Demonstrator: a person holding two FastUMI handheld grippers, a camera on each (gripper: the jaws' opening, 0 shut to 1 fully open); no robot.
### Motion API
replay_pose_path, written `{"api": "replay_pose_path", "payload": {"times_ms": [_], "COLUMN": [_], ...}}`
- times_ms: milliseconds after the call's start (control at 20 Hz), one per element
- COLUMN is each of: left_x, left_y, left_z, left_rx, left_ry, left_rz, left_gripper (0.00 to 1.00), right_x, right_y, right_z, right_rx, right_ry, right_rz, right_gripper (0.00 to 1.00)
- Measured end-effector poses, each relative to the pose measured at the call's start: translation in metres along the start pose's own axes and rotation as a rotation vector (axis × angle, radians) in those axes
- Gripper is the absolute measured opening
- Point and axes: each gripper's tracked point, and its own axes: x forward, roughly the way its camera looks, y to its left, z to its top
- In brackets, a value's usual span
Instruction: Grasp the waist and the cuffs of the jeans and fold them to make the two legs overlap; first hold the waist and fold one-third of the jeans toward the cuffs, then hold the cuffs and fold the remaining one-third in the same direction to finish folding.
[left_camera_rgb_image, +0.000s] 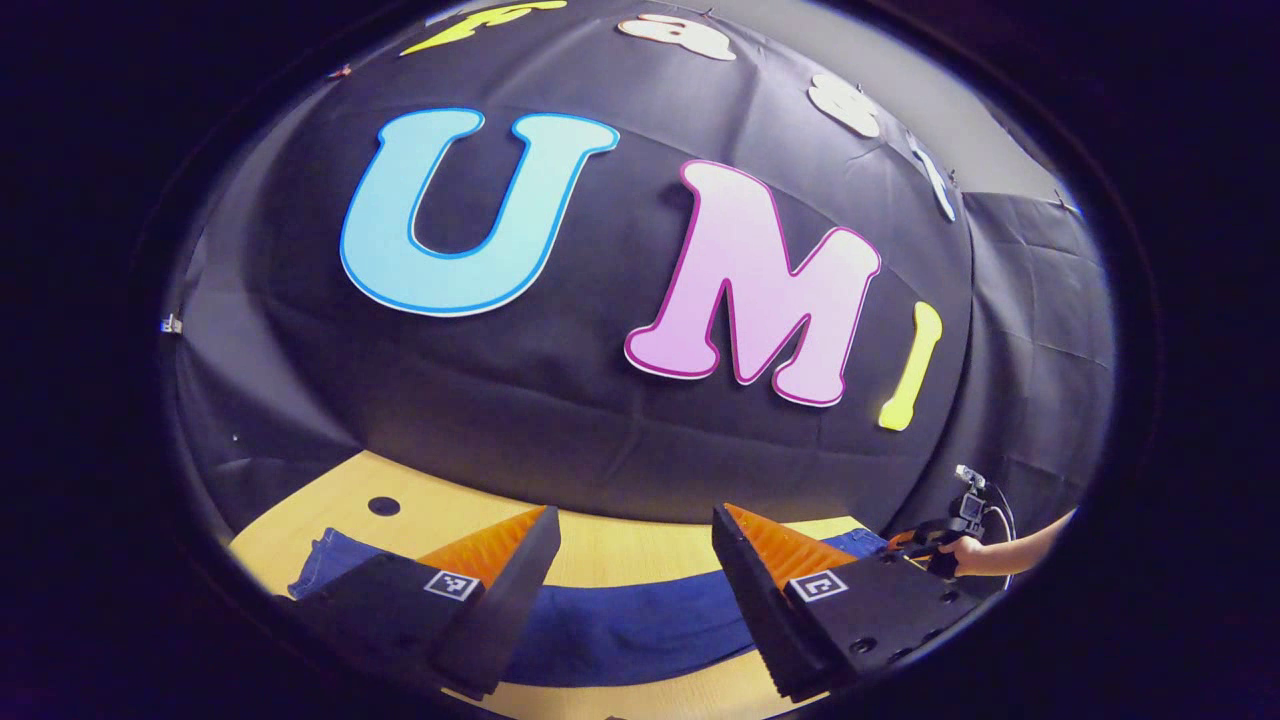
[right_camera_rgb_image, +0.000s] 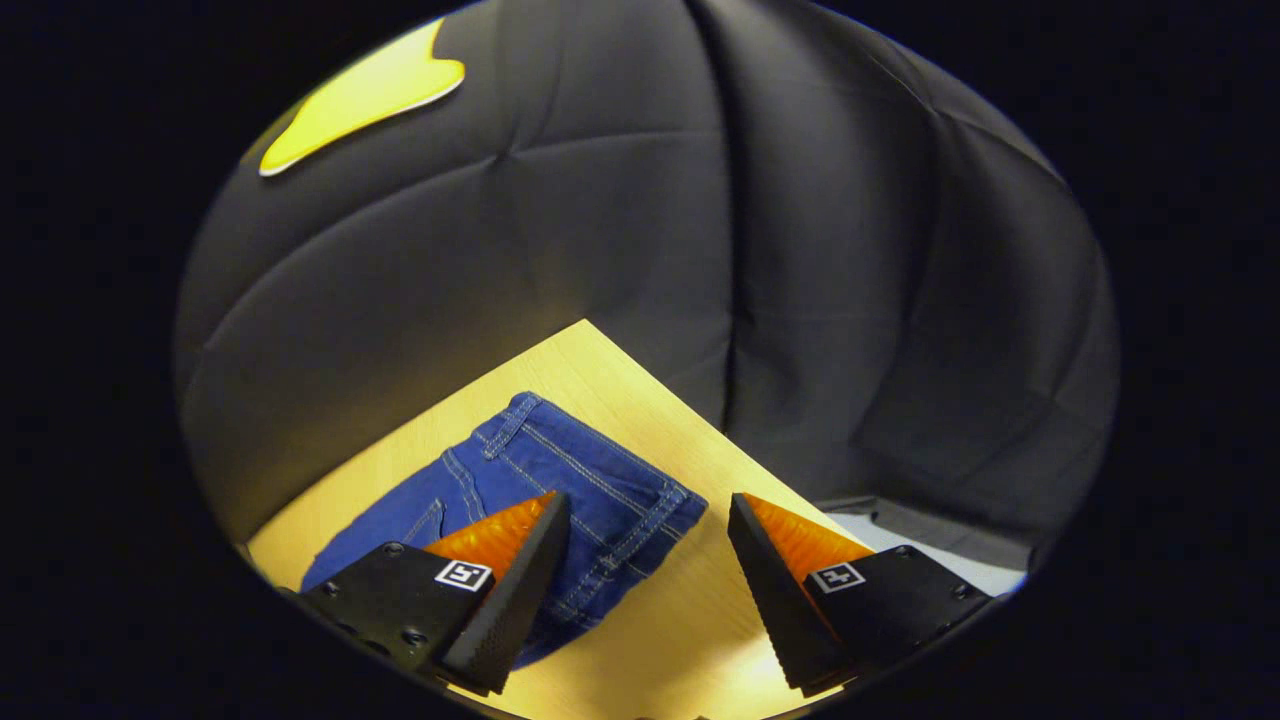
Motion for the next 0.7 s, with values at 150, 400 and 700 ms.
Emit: {"api": "replay_pose_path", "payload": {"times_ms": [150,400,700], "left_x": [0.008,0.017,0.022], "left_y": [0.001,-0.004,-0.018], "left_z": [-0.010,-0.026,-0.051], "left_rx": [-0.025,-0.012,0.049], "left_ry": [0.029,0.059,0.112], "left_rz": [0.014,0.018,0.001], "left_gripper": [0.97,0.97,0.97], "right_x": [0.002,0.006,0.010], "right_y": [0.002,0.010,0.024], "right_z": [-0.002,-0.003,-0.006], "right_rx": [0.080,0.106,0.075], "right_ry": [0.000,0.016,-0.015], "right_rz": [0.000,0.019,0.088], "right_gripper": [0.99,0.70,0.10]}}
